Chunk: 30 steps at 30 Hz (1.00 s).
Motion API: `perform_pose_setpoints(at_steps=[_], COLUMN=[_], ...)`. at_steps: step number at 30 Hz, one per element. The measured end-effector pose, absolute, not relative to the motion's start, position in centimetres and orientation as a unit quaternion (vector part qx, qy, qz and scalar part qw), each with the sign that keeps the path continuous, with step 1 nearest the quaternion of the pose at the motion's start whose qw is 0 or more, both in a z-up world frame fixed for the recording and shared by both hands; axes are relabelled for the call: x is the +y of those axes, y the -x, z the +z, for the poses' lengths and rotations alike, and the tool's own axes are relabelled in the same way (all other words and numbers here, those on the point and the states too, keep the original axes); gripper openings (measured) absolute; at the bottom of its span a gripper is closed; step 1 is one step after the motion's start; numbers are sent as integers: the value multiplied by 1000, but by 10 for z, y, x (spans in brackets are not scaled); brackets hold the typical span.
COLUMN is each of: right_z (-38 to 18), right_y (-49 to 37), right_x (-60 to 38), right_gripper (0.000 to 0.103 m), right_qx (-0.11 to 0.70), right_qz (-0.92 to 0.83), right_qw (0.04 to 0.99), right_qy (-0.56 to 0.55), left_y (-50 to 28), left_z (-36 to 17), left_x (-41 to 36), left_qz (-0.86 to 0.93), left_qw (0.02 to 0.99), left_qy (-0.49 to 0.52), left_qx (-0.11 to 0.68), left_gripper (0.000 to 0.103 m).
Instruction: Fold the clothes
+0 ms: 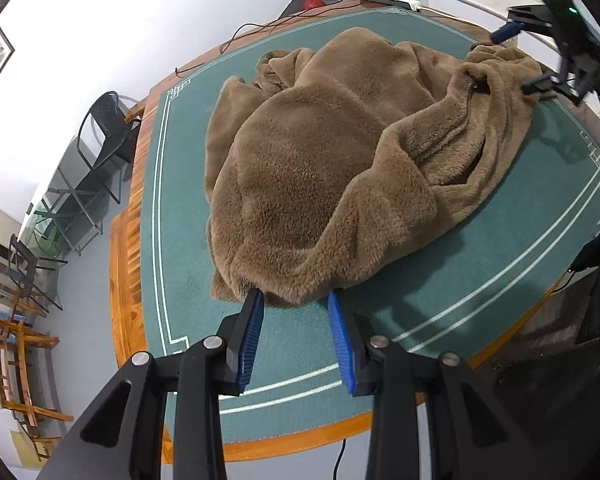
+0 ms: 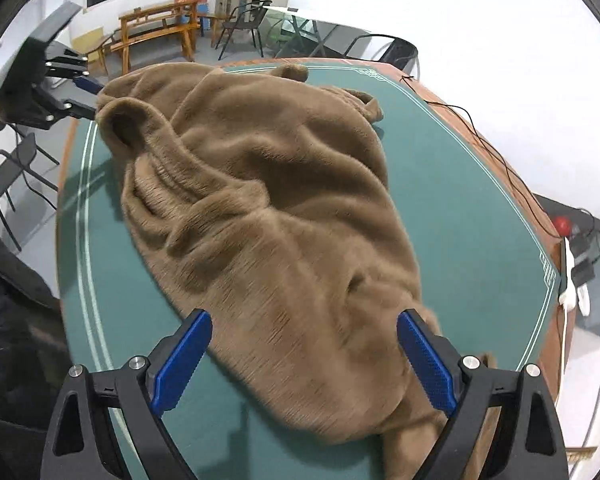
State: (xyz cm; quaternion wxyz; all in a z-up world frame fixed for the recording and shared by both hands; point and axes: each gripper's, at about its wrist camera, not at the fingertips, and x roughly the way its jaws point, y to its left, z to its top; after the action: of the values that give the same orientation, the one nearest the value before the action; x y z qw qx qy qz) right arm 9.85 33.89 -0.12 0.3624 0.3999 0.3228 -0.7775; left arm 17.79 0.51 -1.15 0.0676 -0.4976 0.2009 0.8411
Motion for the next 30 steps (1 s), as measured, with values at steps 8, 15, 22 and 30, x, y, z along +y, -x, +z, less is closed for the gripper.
perform_pose_setpoints(at_steps=[8, 15, 22, 30], right_z=[-25, -36, -42, -46], right_y=[-108, -129, -121, -112], right_x=[333, 339, 336, 334], right_gripper=[95, 95, 94, 93], right_qx=[301, 363, 378, 371], right_qz=[-703, -691, -730, -735], right_qw=[435, 414, 357, 352], right_qy=[-476, -469, -443, -446], left_y=[-194, -196, -195, -184], left_z=[-12, -22, -46, -42], left_x=[-5, 4, 36, 41], left_qz=[843, 833, 786, 785], left_qw=[48, 52, 90, 57], left_qy=[502, 488, 439, 409], left_qx=[190, 255, 426, 463], left_gripper=[37, 37, 43, 89])
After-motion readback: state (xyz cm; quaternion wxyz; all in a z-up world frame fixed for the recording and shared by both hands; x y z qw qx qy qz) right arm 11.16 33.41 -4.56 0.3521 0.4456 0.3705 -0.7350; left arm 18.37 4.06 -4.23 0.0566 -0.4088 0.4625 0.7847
